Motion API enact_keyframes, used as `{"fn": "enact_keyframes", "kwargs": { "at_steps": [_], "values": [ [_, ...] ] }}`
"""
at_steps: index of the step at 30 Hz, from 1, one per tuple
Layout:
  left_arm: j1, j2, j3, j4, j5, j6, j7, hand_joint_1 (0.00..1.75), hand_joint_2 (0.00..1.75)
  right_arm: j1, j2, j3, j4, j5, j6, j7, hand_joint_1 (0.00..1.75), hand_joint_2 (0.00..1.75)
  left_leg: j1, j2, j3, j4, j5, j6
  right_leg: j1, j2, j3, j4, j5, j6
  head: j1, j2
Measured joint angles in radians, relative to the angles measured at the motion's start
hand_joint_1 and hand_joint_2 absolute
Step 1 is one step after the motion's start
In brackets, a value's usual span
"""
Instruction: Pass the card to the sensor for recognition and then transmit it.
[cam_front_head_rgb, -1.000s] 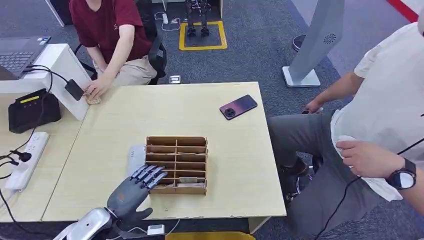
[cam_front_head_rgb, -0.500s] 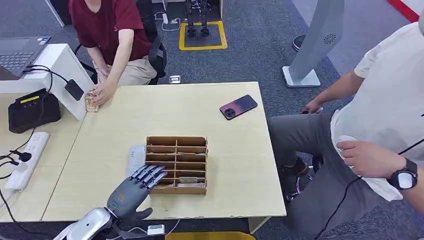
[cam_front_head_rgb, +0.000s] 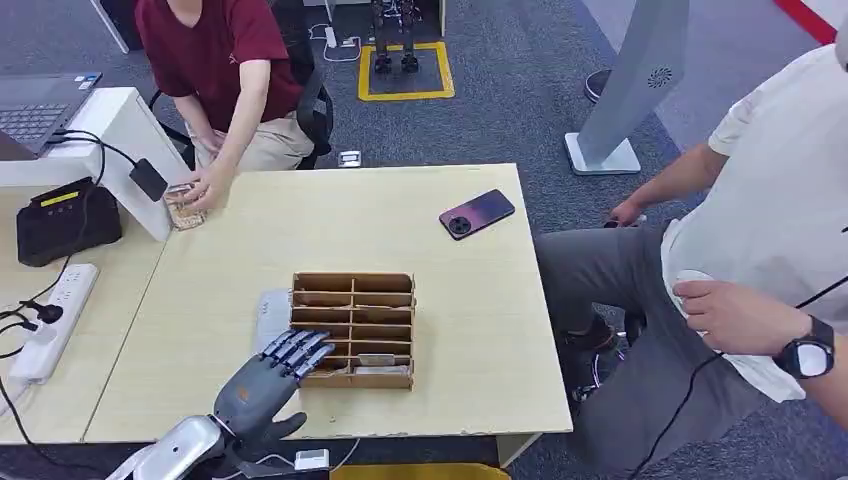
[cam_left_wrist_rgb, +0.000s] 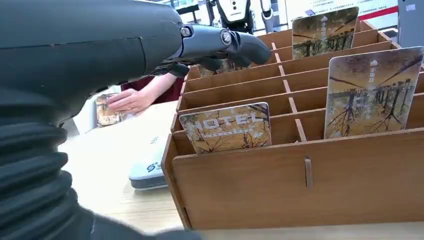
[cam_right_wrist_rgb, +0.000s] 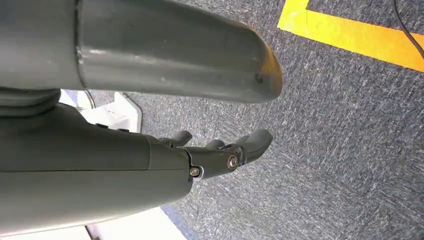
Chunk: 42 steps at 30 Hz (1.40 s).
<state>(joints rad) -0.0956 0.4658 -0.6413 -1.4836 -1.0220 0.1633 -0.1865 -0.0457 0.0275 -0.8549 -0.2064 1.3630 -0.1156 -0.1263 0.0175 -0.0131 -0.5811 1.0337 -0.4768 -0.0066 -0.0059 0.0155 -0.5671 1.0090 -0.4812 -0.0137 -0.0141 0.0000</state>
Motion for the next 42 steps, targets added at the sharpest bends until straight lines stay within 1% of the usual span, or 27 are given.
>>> {"fn": "enact_keyframes", "kwargs": {
  "at_steps": [3, 7, 38, 39, 40, 41, 42],
  "values": [
    [0.010, 0.005, 0.000, 0.000, 0.025, -0.007, -0.003, 1.75, 1.75, 0.000, 0.000, 0.000, 0.000, 0.011, -0.002, -0.003, 0.00, 0.00, 0.000, 0.000, 0.000, 0.000, 0.000, 0.000, 0.000, 0.000, 0.000, 0.000, 0.000, 0.000, 0.000, 0.000],
    [0.017, 0.010, 0.001, 0.000, 0.032, -0.003, -0.009, 1.75, 1.75, -0.001, 0.000, 0.000, 0.000, 0.013, -0.003, -0.003, 0.00, 0.00, 0.000, 0.000, 0.000, 0.000, 0.000, 0.000, 0.000, -0.001, 0.000, 0.000, 0.000, 0.000, 0.000, 0.000],
    [0.017, 0.012, 0.003, 0.000, 0.032, 0.004, -0.010, 1.75, 1.75, -0.001, 0.000, 0.000, 0.000, 0.013, -0.002, -0.006, 0.00, 0.00, 0.000, -0.001, 0.000, 0.000, 0.000, 0.000, 0.000, -0.001, 0.000, 0.000, 0.000, 0.000, 0.000, 0.000],
    [0.017, 0.012, 0.003, 0.000, 0.044, 0.013, -0.016, 1.75, 1.75, -0.001, 0.000, 0.000, 0.000, 0.013, -0.003, -0.006, 0.00, 0.00, 0.000, -0.001, 0.000, 0.000, 0.000, 0.000, 0.000, -0.001, 0.000, 0.000, 0.000, 0.000, 0.000, 0.000],
    [0.015, 0.018, 0.005, -0.004, 0.083, 0.041, -0.044, 1.75, 1.75, -0.001, 0.000, 0.000, 0.000, 0.014, -0.002, -0.014, 0.00, 0.00, 0.000, 0.000, 0.000, 0.000, 0.001, -0.001, 0.000, 0.000, 0.000, 0.000, 0.000, 0.000, 0.000, 0.000],
    [0.006, 0.049, 0.012, -0.031, 0.188, 0.105, -0.078, 1.75, 1.75, -0.001, 0.000, 0.000, 0.000, 0.016, -0.002, -0.023, 0.00, 0.00, 0.002, 0.000, 0.000, 0.000, 0.002, -0.002, 0.002, 0.000, -0.002, 0.001, 0.001, -0.002, 0.000, 0.000],
    [-0.022, 0.095, 0.022, -0.076, 0.301, 0.137, -0.083, 1.75, 1.75, 0.000, 0.000, 0.000, 0.000, 0.016, -0.002, -0.027, 0.00, 0.00, 0.005, 0.000, -0.003, 0.001, 0.003, -0.003, 0.004, 0.000, -0.004, 0.000, 0.002, -0.003, 0.000, 0.000]
  ]
}}
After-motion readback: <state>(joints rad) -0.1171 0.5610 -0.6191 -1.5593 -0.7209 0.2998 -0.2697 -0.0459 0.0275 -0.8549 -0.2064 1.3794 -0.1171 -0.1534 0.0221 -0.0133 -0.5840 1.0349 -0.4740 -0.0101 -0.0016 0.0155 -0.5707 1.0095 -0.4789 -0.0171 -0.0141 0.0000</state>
